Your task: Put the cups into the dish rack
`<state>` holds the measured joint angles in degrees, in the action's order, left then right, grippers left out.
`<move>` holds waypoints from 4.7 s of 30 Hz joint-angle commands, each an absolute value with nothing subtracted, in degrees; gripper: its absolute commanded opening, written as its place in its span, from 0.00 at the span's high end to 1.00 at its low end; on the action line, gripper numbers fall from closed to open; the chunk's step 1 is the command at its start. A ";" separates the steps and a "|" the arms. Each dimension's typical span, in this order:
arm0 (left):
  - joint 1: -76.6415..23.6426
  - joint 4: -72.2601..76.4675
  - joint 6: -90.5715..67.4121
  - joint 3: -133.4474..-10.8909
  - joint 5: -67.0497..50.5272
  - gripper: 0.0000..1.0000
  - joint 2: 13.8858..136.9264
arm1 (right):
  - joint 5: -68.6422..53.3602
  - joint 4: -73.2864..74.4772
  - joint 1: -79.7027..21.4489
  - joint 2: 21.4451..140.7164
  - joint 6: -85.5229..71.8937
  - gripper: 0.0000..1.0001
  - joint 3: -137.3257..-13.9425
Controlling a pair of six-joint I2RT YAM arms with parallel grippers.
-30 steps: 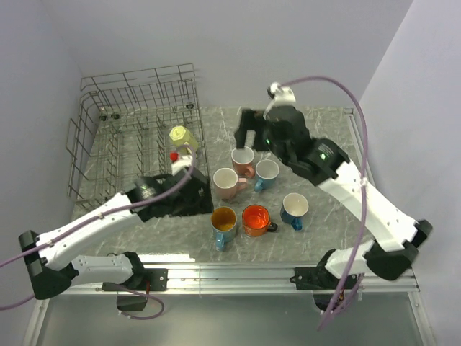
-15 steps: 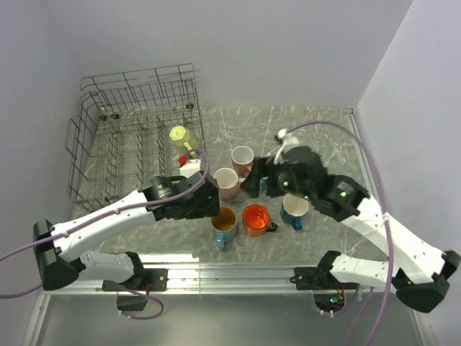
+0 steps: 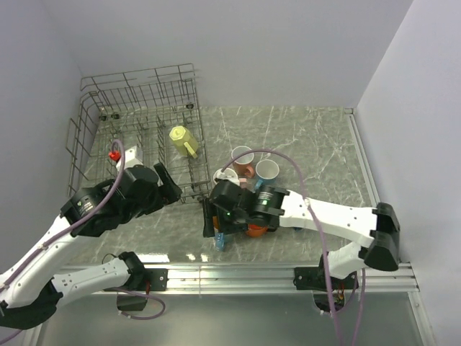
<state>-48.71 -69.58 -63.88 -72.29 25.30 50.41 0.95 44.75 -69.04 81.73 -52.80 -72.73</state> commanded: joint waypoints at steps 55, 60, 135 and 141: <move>-48.43 -76.11 -47.90 -76.64 7.65 0.12 41.83 | 22.93 61.52 -74.00 104.59 -91.41 0.90 -80.33; -48.43 -75.24 -48.78 -76.29 7.65 0.12 42.36 | 25.40 64.51 -74.09 104.33 -90.44 1.00 -81.91; -14.23 -0.54 -72.68 -72.34 -41.22 0.02 59.94 | -41.66 -49.13 -26.10 78.57 -104.33 1.00 -67.50; -19.77 -3.51 -69.97 -74.35 -37.09 0.15 63.54 | -41.22 -48.52 -27.68 80.33 -103.27 1.00 -69.96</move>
